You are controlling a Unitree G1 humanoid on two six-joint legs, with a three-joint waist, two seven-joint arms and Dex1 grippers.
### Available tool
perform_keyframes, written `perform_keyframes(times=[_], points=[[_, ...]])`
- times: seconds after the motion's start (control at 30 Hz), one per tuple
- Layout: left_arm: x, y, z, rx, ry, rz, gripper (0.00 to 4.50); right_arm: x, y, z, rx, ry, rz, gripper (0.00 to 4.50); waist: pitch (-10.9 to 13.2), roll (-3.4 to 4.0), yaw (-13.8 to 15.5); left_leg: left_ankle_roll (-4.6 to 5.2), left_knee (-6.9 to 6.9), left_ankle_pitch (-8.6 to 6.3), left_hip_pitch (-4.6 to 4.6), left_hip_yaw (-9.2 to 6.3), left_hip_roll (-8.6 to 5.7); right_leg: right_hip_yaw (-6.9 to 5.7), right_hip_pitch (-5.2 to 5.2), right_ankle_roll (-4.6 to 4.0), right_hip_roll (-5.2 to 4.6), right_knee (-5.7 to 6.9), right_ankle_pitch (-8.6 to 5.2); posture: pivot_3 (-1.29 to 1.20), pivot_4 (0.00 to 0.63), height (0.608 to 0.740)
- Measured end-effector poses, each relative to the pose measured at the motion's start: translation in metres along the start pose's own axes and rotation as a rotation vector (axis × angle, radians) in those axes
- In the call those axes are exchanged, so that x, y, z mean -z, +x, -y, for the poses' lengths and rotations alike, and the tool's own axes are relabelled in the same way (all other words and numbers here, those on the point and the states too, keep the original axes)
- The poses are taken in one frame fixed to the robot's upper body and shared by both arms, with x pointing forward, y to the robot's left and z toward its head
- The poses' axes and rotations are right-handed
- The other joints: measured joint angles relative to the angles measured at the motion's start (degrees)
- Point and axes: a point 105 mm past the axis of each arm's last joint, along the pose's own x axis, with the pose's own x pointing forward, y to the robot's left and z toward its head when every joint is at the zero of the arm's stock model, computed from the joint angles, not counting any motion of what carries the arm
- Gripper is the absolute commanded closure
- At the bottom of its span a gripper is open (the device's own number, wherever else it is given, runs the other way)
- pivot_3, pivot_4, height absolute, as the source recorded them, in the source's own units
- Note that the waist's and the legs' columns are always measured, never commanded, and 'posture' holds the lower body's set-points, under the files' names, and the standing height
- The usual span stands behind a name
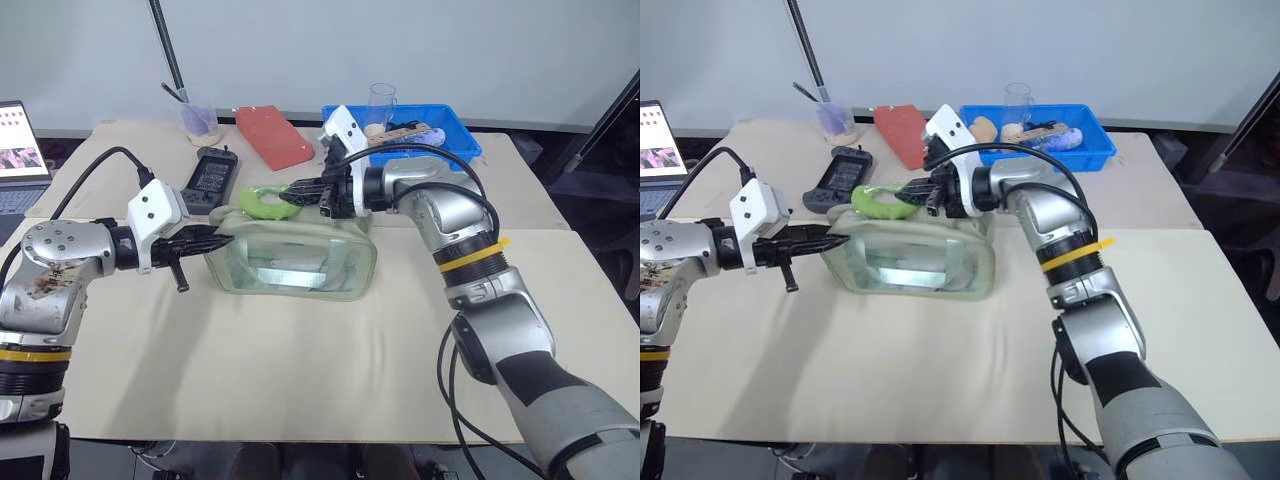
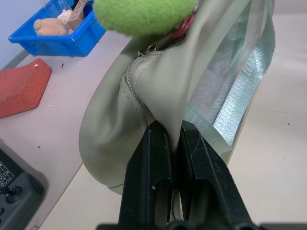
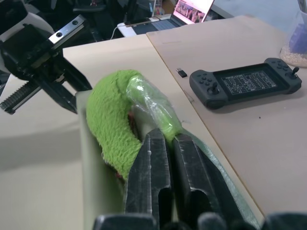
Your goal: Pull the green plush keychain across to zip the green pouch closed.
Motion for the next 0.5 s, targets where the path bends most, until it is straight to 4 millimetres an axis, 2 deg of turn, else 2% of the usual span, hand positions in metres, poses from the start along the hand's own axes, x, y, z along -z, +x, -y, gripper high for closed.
perform_keyframes(times=[0.17,0.33,0.43,0.5], points=[[0.001,0.001,-0.001,-0.001,0.003,0.0,4.5,0.0,-0.014,0.0,0.003,0.009,0.015,4.48,0.0,0.0,0.0,0.0,0.0,0.0,0.0,0.01,0.0,0.0,0.0,0.0,0.0,-0.01,0.0,0.0,0.15,0.74],[0.0,0.001,-0.002,-0.002,0.005,0.0,4.5,-0.026,-0.045,0.007,0.088,-0.031,0.088,4.48,0.0,0.01,0.1,0.0,0.0,0.0,-0.02,0.01,0.0,0.0,-0.03,0.0,-0.01,-0.02,0.0,0.0,0.15,0.74],[0.001,0.0,-0.001,-0.005,0.004,0.0,4.5,-0.03,-0.07,0.019,0.202,-0.042,0.09,4.48,0.0,0.0,0.3,0.0,0.0,0.0,-0.02,0.02,-0.01,0.0,-0.01,-0.01,-0.03,-0.06,-0.01,0.0,0.15,0.74],[0.002,-0.001,-0.002,-0.01,0.003,0.0,4.5,-0.019,-0.098,0.03,0.313,-0.034,0.059,4.48,0.0,0.0,0.4,0.0,0.0,0.0,-0.02,0.03,-0.01,-0.01,0.03,0.0,-0.06,-0.15,-0.01,0.0,0.15,0.74]])
